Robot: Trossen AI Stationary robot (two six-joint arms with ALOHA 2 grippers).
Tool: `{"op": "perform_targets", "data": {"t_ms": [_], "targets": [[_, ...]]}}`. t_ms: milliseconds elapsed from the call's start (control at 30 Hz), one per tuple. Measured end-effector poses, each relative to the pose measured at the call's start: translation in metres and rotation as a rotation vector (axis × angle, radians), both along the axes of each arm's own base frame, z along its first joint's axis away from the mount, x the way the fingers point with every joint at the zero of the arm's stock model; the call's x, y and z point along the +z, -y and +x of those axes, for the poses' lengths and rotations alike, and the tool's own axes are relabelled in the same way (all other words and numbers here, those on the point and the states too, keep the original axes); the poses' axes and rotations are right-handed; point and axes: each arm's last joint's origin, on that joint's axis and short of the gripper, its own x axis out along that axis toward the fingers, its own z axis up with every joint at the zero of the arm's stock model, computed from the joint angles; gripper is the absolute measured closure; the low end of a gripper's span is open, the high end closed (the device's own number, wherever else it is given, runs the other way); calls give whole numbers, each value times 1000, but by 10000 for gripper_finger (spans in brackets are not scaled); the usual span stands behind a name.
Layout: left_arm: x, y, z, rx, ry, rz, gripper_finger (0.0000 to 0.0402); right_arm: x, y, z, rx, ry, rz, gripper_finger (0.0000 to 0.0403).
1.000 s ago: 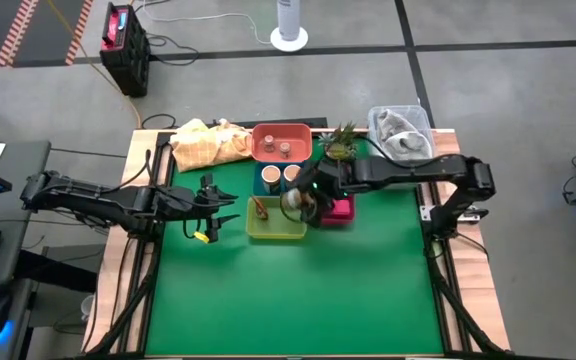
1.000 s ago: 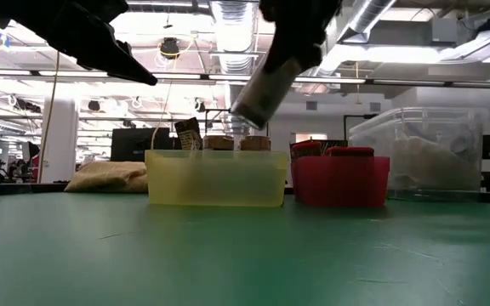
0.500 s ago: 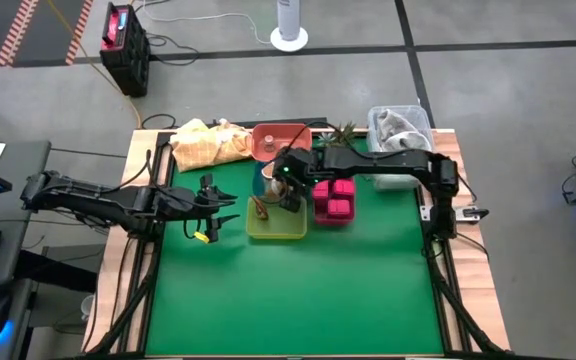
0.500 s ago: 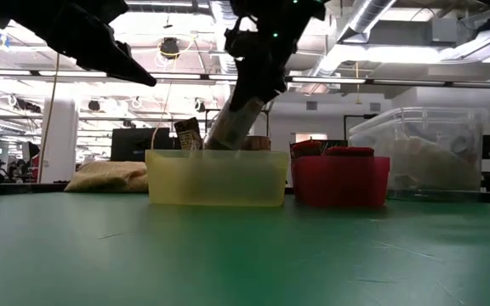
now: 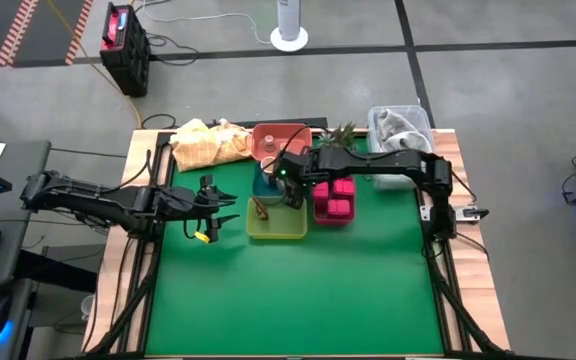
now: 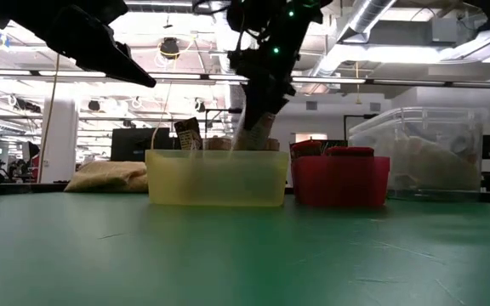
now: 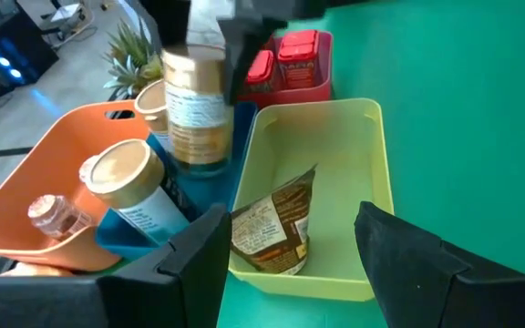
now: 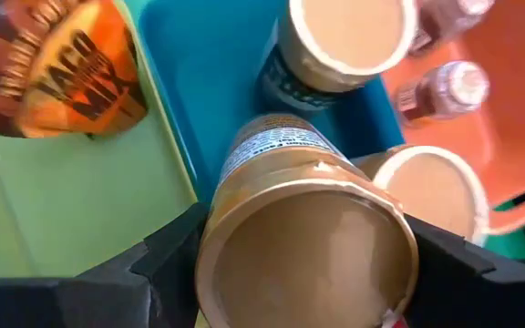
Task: Sort spices by type
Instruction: Put the gold seasoning bottle into blue bin, then return to Home Position
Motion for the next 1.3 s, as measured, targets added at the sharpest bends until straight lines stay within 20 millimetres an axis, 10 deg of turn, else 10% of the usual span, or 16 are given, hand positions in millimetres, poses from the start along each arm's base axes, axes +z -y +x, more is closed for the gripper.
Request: {"op": "perform_targets", "data": {"t_ms": [633, 1300], "targets": [[0, 0, 0, 7, 2, -16, 178, -20, 4, 9, 11, -37, 8, 22], [2, 1, -2, -1, 21, 3, 178, 71, -5, -45, 30, 228, -124, 31]]}}
